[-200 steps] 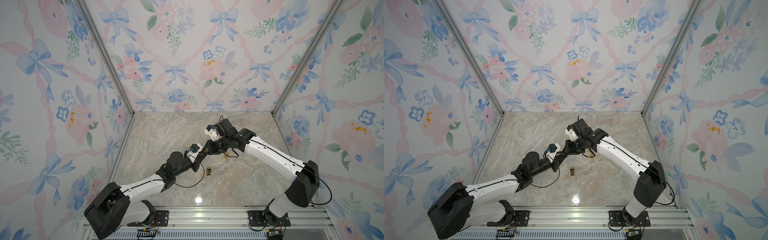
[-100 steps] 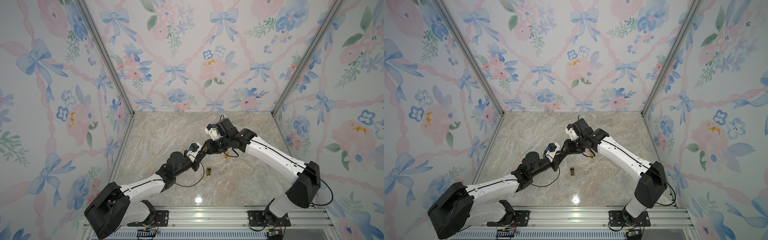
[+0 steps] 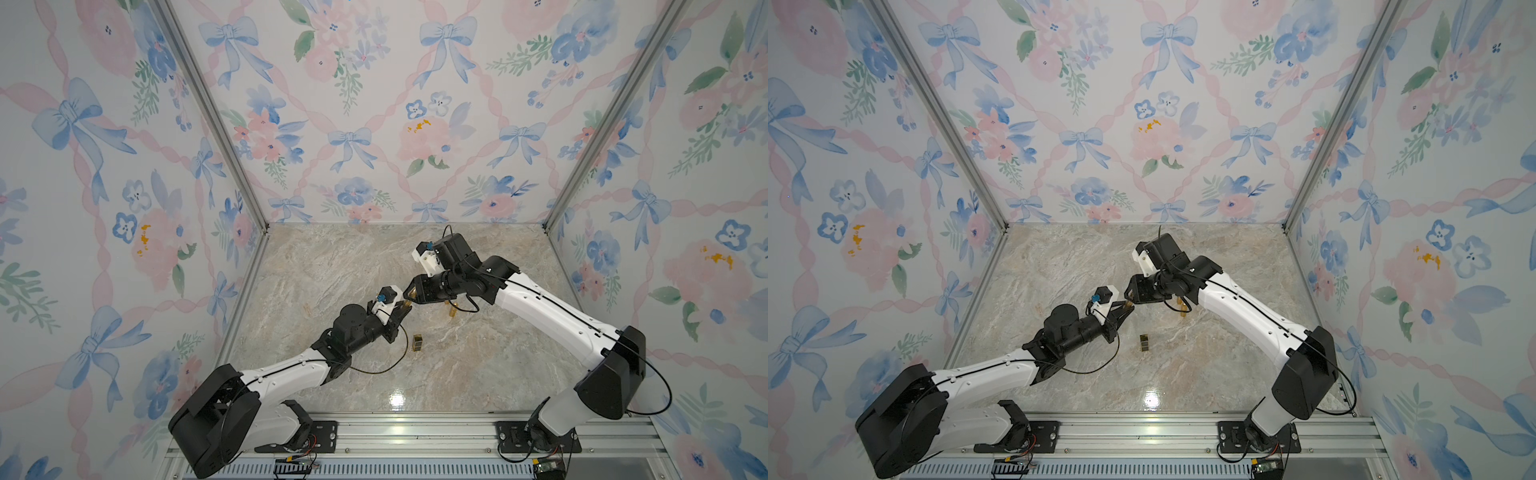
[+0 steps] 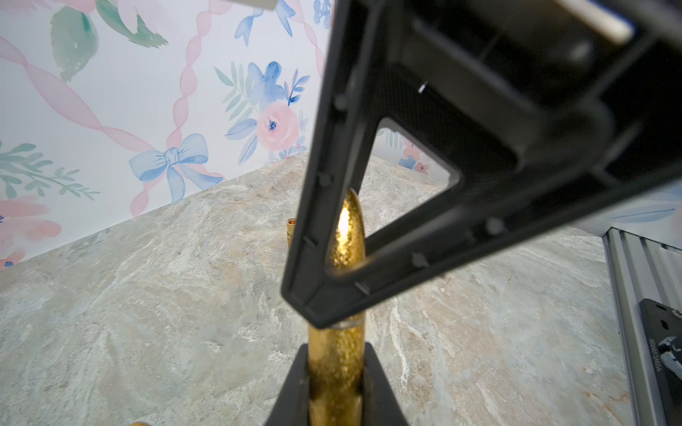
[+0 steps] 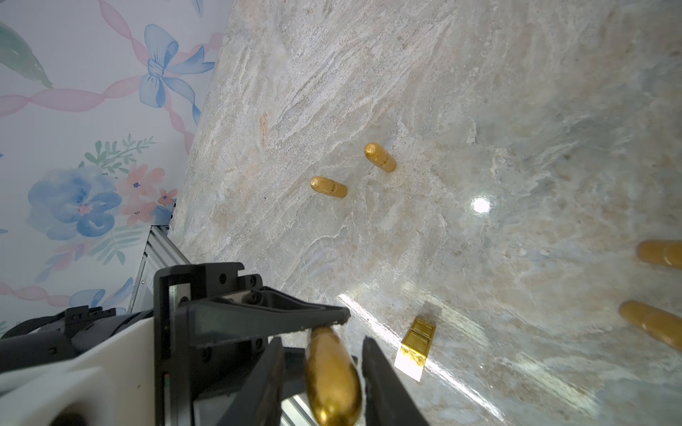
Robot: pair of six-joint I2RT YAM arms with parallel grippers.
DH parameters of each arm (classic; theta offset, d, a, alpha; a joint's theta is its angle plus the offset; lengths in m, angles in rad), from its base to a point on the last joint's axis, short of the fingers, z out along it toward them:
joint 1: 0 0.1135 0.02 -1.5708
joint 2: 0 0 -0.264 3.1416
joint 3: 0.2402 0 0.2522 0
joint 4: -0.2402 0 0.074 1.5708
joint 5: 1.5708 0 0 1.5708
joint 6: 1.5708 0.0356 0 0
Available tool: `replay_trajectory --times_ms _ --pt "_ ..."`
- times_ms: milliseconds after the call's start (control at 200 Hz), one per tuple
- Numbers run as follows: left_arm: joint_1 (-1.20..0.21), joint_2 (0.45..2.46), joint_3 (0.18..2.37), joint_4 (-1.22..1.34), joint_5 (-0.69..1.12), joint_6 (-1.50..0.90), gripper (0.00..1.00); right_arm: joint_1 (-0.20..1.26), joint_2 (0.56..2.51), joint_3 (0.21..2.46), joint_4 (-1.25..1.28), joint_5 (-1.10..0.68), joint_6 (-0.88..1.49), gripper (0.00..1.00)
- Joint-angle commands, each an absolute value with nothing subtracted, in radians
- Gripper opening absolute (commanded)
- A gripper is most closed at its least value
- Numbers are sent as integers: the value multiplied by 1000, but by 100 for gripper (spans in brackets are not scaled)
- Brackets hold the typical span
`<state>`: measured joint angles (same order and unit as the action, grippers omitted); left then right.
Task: Open the lipstick cap
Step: Pick up the lipstick at the center of the board, then open the cover of the lipstick.
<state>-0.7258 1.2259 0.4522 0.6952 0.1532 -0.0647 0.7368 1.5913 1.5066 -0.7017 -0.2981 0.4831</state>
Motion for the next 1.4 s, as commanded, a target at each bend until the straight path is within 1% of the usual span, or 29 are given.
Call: replay_trajectory --times_ms 0,440,635,930,1045,1205,1395 --pt "-733 1211 441 726 143 -83 0 748 1598 1538 -710 -267 460 33" --pt "-734 1224 444 723 105 -92 0 748 1609 1542 -717 -241 430 23" --pt "-733 1223 425 718 100 -93 0 739 1610 1592 -754 -198 398 22" --pt "-732 1211 387 687 116 -99 0 710 1571 1663 -761 -227 357 22" --pt "-730 1208 385 675 116 -105 0 702 1555 1653 -742 -221 344 23" --pt "-730 1175 381 673 106 -112 0 689 1593 1626 -736 -171 339 23" --pt "-720 1130 370 673 41 -110 0 640 1649 1552 -643 -131 363 22"
